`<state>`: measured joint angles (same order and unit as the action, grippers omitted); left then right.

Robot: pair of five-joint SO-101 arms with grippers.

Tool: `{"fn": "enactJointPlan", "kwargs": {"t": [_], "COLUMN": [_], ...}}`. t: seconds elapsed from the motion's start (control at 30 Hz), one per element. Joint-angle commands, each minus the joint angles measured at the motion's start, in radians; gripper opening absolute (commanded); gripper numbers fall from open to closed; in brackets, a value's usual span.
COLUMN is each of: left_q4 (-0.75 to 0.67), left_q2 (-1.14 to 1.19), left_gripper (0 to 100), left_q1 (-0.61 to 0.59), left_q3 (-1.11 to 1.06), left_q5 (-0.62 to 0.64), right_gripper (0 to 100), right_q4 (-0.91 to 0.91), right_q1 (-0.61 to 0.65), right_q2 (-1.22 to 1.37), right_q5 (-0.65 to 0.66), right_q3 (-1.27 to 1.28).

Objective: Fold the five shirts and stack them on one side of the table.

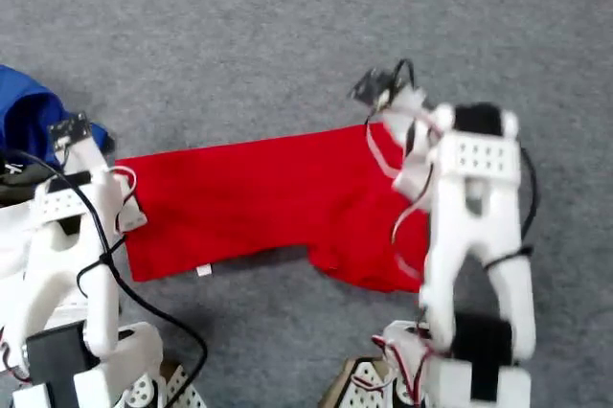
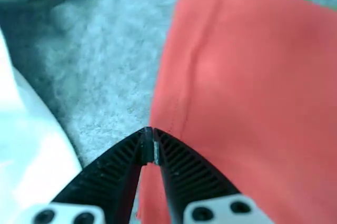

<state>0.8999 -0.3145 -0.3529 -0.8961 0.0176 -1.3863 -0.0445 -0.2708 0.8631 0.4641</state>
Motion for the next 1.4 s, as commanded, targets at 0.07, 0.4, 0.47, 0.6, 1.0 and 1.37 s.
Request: {"fn": "enactJointPlan", "kwargs": {"t": [0.07,0.4,0.47,0.6,1.0,1.37], "left_q4": [-0.12,-0.129,-0.129,-0.129,-0.129,-0.129], "left_q2": [-0.021,-0.027,-0.027,-0.027,-0.027,-0.027], "left_gripper": [2,2,2,2,2,2], "left_q1": [-0.015,-0.017,-0.017,-0.017,-0.017,-0.017], "left_q3": [-0.089,-0.089,-0.089,-0.089,-0.089,-0.089], "left_q5": [-0.003,-0.003,-0.003,-0.003,-0.003,-0.003], "right_gripper": [20.2,20.7,20.7,24.8,26.4,26.4], "right_q4": [0.017,-0.017,0.031,0.084,0.204,0.331], "right_q1": [0.113,0.312,0.314,0.314,0.348,0.371], "right_q2": [-0.321,-0.717,-0.711,-0.661,-0.415,-0.383], "right_q5": [0.083,0.057,0.031,0.028,0.026,0.034], "right_q3": [0.318,0.691,0.71,0.722,0.743,0.846]}}
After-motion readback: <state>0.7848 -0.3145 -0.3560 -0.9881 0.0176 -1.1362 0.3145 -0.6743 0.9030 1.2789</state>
